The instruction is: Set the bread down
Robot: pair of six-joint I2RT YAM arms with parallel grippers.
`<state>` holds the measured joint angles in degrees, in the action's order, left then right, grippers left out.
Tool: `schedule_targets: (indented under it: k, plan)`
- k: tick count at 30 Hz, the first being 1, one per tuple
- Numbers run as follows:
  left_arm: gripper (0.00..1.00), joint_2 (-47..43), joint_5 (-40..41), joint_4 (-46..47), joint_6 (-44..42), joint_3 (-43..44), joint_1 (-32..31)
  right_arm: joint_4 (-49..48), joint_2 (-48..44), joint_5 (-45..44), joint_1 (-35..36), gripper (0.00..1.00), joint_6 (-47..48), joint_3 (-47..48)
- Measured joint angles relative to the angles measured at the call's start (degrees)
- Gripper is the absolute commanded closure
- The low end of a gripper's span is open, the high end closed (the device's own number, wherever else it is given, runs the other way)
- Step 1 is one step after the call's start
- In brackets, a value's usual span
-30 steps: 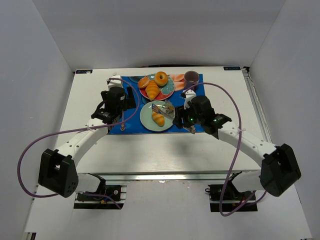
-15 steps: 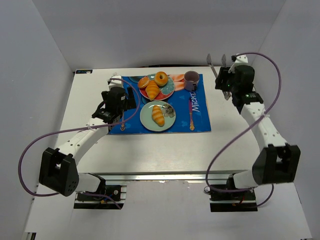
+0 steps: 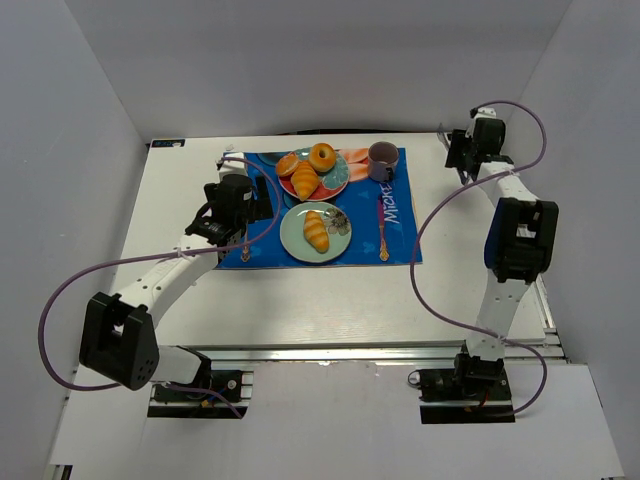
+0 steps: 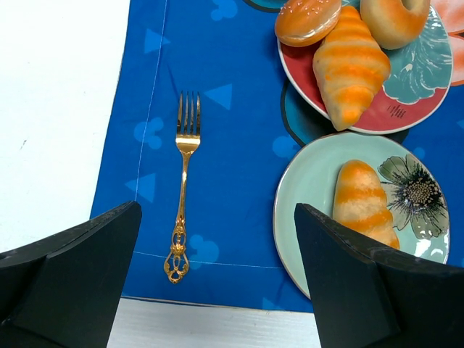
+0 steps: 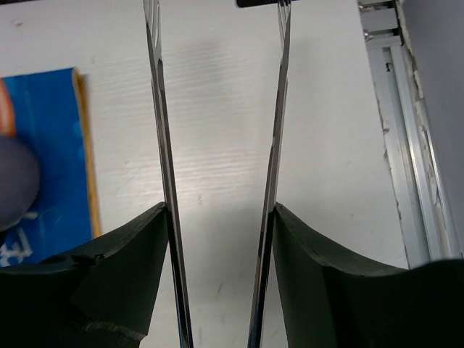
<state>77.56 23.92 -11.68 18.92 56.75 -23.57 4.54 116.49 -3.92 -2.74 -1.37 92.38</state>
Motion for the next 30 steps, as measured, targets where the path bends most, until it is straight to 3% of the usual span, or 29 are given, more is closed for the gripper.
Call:
schedule_targets:
  k: [10, 14, 19, 26, 30]
  plan:
    - [0.02, 0.0, -0.63, -0.15, 0.2, 0.0, 0.0, 2.08, 13.86, 0.46, -2.43, 0.35, 0.28, 9.16]
    - [0.02, 0.0, -0.72, -0.17, 0.22, 0.0, 0.0, 3.06, 15.93, 1.36, -2.32, 0.26, 0.28, 9.18]
    - [0.02, 0.0, -0.85, -0.35, 0.24, 0.0, 0.0, 4.46, 16.35, 2.01, -2.05, 0.11, 0.17, 9.53]
    - [0.02, 0.0, -0.94, -0.79, 0.22, 0.37, 0.0, 4.81, 15.45, 1.88, -2.03, 0.11, 0.07, 9.27]
    - [0.02, -0.04, -1.05, -0.79, 0.24, 0.5, 0.0, 6.14, 7.8, 1.7, -2.03, 0.11, -1.49, 5.33]
